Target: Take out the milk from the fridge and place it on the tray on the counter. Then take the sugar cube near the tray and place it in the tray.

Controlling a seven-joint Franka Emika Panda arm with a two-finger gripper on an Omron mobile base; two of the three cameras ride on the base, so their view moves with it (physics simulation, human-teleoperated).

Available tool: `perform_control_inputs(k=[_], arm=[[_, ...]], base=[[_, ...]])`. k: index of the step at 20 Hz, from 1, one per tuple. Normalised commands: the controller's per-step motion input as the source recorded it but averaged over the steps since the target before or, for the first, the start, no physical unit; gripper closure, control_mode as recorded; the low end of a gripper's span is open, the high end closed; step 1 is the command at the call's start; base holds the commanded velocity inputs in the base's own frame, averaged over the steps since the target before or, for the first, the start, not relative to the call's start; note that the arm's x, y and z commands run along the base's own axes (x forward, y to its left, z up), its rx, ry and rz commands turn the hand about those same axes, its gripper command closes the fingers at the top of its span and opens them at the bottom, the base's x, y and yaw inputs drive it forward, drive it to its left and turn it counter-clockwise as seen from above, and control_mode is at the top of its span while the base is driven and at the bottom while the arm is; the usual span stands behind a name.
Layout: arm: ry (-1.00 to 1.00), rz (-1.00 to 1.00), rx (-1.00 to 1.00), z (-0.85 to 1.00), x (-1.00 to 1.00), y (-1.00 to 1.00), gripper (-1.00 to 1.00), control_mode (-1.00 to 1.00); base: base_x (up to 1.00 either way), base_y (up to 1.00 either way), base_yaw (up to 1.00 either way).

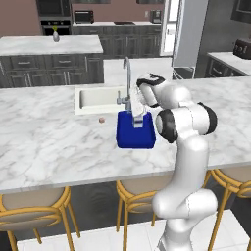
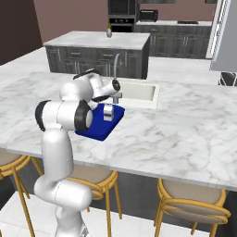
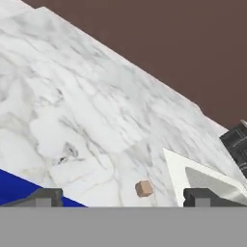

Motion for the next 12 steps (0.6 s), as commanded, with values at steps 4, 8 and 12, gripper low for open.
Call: perform_control_inputs(k=[4,8,12], arm=[[-0.14,-0.28,-0.25,0.12,-0.73,0.68,-1.0,-1.0],[0.01,-0.24,-0.2,0.49,-0.21,0.54,-1.0,-1.0],[0.1,-0.2,-0.13,0.57,0.0,0.32,-1.0,-1.0]], base=[[0.0,0.0,0.0],[0.0,0.0,0.0],[0.0,0.0,0.0]])
